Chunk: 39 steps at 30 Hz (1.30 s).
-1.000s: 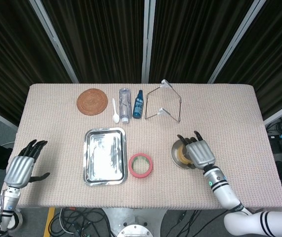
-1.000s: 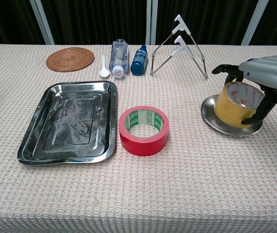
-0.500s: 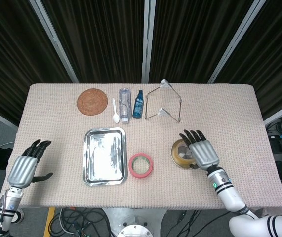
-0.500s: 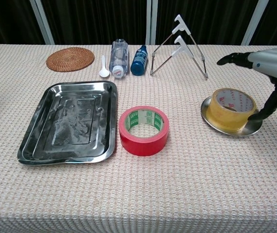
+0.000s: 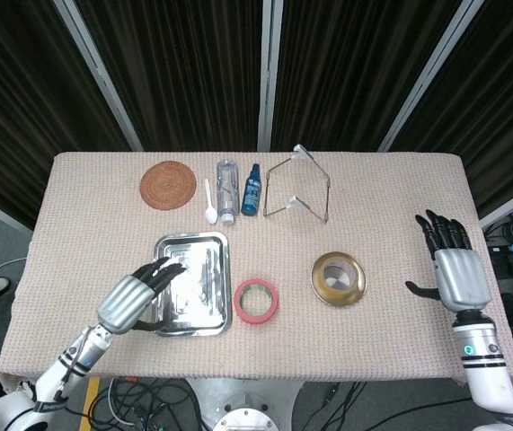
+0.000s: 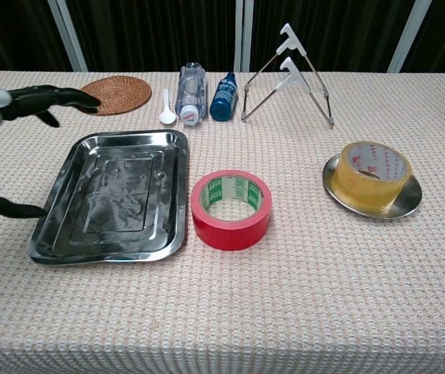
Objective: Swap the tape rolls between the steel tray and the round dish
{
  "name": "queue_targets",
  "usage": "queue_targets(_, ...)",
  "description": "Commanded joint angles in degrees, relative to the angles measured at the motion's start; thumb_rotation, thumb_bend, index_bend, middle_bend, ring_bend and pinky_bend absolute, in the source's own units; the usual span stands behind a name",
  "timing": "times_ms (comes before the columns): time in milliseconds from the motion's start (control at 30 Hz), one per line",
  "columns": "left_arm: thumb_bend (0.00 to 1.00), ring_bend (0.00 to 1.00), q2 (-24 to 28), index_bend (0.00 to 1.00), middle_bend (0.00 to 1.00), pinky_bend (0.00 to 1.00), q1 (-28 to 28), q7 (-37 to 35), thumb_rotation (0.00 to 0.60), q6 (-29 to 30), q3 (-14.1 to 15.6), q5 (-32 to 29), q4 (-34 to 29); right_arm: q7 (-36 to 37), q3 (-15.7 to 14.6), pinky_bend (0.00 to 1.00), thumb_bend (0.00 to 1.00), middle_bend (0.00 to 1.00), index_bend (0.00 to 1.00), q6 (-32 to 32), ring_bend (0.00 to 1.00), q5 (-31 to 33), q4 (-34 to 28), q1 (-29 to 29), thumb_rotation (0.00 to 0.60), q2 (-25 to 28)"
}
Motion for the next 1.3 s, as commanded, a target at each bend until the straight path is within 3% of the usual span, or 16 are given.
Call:
queue_targets(33, 0.06, 0.03, -2.31, 0.09, 0.1, 0.21, -5.11, 2.2, 0.6, -5.4, -2.41, 0.42, -1.39, 6.06, 1.22, 0.0, 0.0, 0.0, 0.0, 1.98, 0.0, -0.73, 1.84, -3.91, 0.6, 2.55)
queue_targets(433, 0.06, 0.02, -9.65, 0.09, 0.08, 0.2, -19.74, 3.39, 0.6, -21.27, -5.96, -2.46, 3.11, 17.71, 3.14, 0.0, 0.0, 0.0, 0.0, 0.57, 0.0, -0.89, 8.85, -9.52, 0.6, 3.02)
queue_targets(900, 0.06, 0.01, -13.43, 0.09, 0.07, 0.2, -28.03, 5.51, 0.6, -27.39, -6.11, -5.08, 8.68, 21.68, 5.52, 0.0, 0.0, 0.0, 0.0, -0.97, 0.0, -2.25, 12.89, -12.18, 0.6, 2.14)
queue_targets(1300, 0.09, 0.02, -13.78, 0.09, 0.09, 0.22, -31.03, 6.39, 0.6, -30.36, -5.02, -8.87, 10.54, 23.0, 6.79, 0.0, 0.0, 0.0, 0.0, -2.99, 0.0, -2.93, 14.65, -13.24, 0.6, 1.38)
